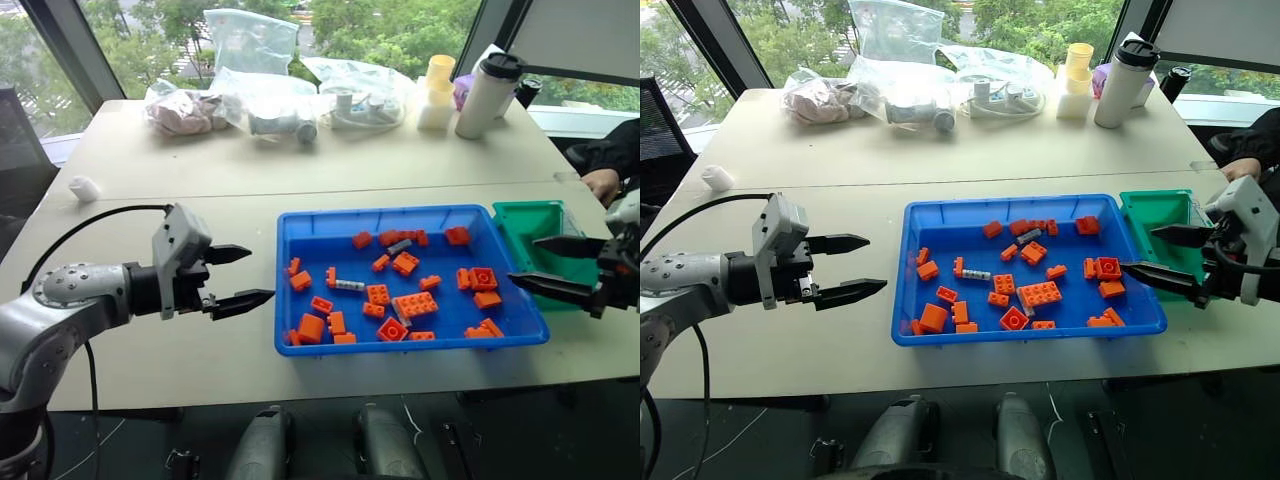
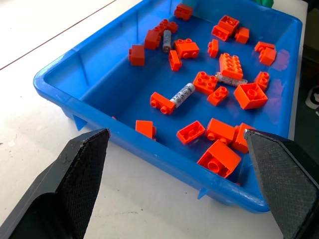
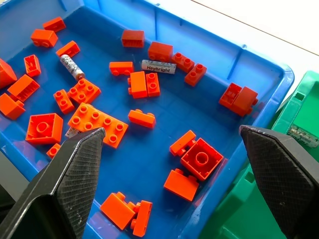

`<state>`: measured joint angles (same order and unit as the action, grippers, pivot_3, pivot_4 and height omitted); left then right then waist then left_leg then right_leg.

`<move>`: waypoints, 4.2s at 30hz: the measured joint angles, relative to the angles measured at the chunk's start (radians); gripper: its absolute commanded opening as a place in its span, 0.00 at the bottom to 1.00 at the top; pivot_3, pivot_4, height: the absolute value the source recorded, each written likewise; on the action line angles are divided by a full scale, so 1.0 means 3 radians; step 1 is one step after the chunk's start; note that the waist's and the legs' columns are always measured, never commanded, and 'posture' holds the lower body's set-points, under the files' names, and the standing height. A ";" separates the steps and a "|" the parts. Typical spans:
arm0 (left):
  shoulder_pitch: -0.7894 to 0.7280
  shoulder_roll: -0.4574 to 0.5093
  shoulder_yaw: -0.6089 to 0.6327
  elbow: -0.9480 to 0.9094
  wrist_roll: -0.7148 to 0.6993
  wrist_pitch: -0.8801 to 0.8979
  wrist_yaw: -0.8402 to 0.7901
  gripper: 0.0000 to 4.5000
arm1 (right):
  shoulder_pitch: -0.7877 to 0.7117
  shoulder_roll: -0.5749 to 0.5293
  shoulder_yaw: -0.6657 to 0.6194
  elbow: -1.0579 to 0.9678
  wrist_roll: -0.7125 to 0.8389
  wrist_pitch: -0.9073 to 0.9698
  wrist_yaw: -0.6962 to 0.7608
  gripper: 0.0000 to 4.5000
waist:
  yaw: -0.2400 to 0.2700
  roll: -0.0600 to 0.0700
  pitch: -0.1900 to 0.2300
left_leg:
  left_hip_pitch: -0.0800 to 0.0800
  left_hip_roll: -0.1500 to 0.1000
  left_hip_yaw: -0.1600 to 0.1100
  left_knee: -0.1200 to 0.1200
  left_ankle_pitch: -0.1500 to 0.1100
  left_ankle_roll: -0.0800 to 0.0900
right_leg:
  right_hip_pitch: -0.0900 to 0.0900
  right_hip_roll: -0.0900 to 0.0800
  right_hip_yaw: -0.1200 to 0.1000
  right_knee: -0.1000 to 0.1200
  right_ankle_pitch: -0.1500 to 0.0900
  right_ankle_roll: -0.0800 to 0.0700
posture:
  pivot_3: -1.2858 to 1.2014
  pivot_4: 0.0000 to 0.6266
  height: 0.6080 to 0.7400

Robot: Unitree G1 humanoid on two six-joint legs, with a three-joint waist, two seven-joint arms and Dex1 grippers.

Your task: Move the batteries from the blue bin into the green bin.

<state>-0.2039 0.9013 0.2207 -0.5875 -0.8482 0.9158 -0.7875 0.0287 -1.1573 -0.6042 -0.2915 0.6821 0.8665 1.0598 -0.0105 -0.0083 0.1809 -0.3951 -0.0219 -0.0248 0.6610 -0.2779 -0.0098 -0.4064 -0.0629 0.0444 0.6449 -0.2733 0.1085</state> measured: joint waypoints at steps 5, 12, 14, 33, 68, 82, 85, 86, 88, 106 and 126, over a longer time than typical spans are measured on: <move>-0.0039 -0.0015 -0.0006 0.0051 -0.0028 -0.0003 0.0003 1.00 | -0.0002 0.0012 0.0000 0.0000 -0.0034 -0.0005 -0.0036 0.99 | 0.0000 0.0000 0.0000 | 0.0000 0.0000 0.0000 0.0000 0.0000 0.0000 | 0.0000 0.0001 0.0000 0.0000 0.0000 0.0000 | 0.52 0.24 1.00; -0.0097 -0.0019 -0.0010 0.0087 -0.0030 -0.0011 0.0007 1.00 | -0.0010 0.0027 0.0029 -0.0013 -0.0035 -0.0006 -0.0060 0.99 | 0.0000 0.0000 0.0000 | 0.0000 0.0000 0.0000 0.0001 0.0000 0.0000 | 0.0000 0.0001 0.0000 0.0000 0.0000 0.0000 | 0.52 0.24 1.00; -0.0096 -0.0019 -0.0011 0.0088 -0.0028 -0.0013 0.0005 1.00 | -0.0012 0.0027 0.0029 -0.0026 -0.0035 -0.0006 -0.0073 0.99 | 0.0000 0.0000 0.0000 | 0.0000 0.0000 0.0000 0.0001 0.0000 0.0000 | 0.0000 0.0002 0.0000 0.0000 0.0000 0.0000 | 0.52 0.24 1.00; -0.0517 0.0764 -0.0295 0.0307 0.0320 -0.0309 -0.0884 1.00 | -0.0826 -0.0024 0.0576 -0.0077 0.0141 0.0317 -0.0278 0.99 | -0.0019 0.0001 0.0006 | 0.0002 0.0002 0.0004 0.0001 0.0000 0.0000 | -0.0002 0.0002 -0.0002 0.0002 0.0000 -0.0001 | 0.52 0.24 1.00; -0.0133 0.0518 -0.0167 -0.0320 0.0187 -0.0063 -0.0189 1.00 | -0.2566 0.1734 0.3724 0.0829 -0.1658 -0.0327 -0.0359 0.72 | -0.0014 -0.0013 0.0015 | -0.0045 -0.0003 -0.0003 0.0011 0.0004 -0.0006 | -0.0052 0.0000 -0.0006 0.0018 0.0003 -0.0001 | 0.52 0.24 1.00; -0.0159 0.0454 -0.0305 -0.0266 0.0331 -0.0176 -0.0170 1.00 | -0.2566 0.1751 0.3697 0.0819 -0.1875 -0.0431 -0.0191 0.16 | -0.0018 -0.0013 0.0014 | -0.0045 -0.0003 -0.0003 0.0011 0.0004 -0.0007 | -0.0053 0.0001 -0.0006 0.0019 0.0003 -0.0001 | 0.52 0.24 1.00; -0.0333 0.0338 -0.0372 -0.0182 0.0360 -0.0248 -0.0188 1.00 | -0.2573 0.1624 0.3371 0.0682 -0.1771 -0.0236 -0.0215 0.16 | 0.0009 -0.0010 0.0017 | -0.0048 -0.0007 -0.0003 0.0012 0.0005 -0.0008 | -0.0055 0.0000 -0.0007 0.0020 0.0003 0.0000 | 0.52 0.24 1.00; -0.0391 0.0275 -0.0403 -0.0137 0.0359 -0.0265 -0.0185 1.00 | -0.2614 0.1544 0.3167 0.0623 -0.1709 -0.0133 -0.0247 0.16 | 0.0011 -0.0010 0.0017 | -0.0048 -0.0008 -0.0003 0.0013 0.0005 -0.0008 | -0.0054 -0.0001 -0.0007 0.0019 0.0003 0.0000 | 0.52 0.24 1.00; -0.0506 0.0135 -0.0451 -0.0047 0.0356 -0.0273 -0.0179 1.00 | -0.2669 0.1410 0.2781 0.0541 -0.1607 0.0044 -0.0311 0.16 | 0.0021 -0.0010 0.0016 | -0.0048 -0.0010 -0.0004 0.0013 0.0005 -0.0008 | -0.0053 -0.0002 -0.0007 0.0019 0.0003 0.0000 | 0.52 0.24 1.00; -0.1514 -0.1066 -0.0964 0.0926 0.0675 -0.0824 -0.0317 1.00 | -0.1365 0.0255 0.0587 0.0373 -0.1348 0.0760 -0.0895 0.16 | 0.0005 -0.0013 0.0013 | -0.0047 -0.0008 0.0000 0.0018 0.0005 -0.0006 | -0.0050 0.0004 -0.0005 0.0027 0.0004 0.0001 | 0.52 0.24 1.00; -0.1700 -0.1394 -0.1308 0.1251 0.1156 -0.1166 -0.0377 1.00 | -0.1344 0.0395 0.0989 0.1097 -0.1607 0.0063 -0.1442 0.77 | -0.0004 -0.0010 0.0012 | -0.0042 -0.0005 0.0010 0.0020 0.0006 -0.0006 | -0.0053 0.0011 0.0007 0.0035 0.0005 0.0003 | 0.52 0.24 1.00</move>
<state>-0.7141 0.4832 -0.1717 -0.2120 -0.5014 0.5659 -0.9006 -0.3744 -1.0388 -0.3076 0.0377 0.1998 0.8854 0.6273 -0.0118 -0.0112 0.1844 -0.4077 -0.0234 -0.0219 0.6670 -0.2762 -0.0116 -0.4224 -0.0597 0.0464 0.6554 -0.2718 0.1094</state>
